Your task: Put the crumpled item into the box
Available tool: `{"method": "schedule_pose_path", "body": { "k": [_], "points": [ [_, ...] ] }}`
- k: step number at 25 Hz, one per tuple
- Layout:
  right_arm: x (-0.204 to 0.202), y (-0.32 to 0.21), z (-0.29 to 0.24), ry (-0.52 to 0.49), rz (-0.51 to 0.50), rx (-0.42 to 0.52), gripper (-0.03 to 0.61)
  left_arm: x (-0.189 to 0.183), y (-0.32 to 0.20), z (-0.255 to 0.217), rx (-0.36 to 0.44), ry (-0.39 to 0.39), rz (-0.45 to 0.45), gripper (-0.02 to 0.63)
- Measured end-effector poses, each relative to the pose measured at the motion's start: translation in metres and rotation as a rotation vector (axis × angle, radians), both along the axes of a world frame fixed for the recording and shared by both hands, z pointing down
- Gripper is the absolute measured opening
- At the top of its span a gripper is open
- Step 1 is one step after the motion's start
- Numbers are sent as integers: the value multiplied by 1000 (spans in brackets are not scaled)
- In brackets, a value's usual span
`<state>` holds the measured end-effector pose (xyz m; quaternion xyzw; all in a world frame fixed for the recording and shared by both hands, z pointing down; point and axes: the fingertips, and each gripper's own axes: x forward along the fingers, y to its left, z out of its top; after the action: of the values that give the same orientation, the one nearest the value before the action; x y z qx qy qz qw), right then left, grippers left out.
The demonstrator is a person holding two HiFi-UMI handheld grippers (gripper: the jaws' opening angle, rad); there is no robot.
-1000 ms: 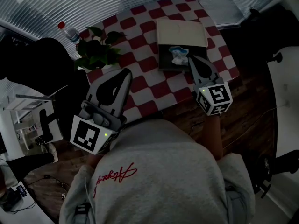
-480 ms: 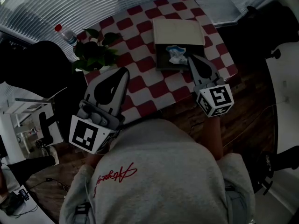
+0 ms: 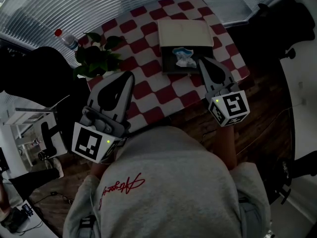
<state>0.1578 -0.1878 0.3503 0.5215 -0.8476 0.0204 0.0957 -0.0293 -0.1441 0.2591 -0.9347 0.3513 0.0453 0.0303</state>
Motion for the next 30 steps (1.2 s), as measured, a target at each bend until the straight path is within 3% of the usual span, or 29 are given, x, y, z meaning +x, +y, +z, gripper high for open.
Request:
{"method": "schedule_pose_path", "body": {
  "k": [30],
  "points": [
    [-2,21,-47,-50,-32,107,11,6,1,-2,8,4,16,18]
  ]
}}
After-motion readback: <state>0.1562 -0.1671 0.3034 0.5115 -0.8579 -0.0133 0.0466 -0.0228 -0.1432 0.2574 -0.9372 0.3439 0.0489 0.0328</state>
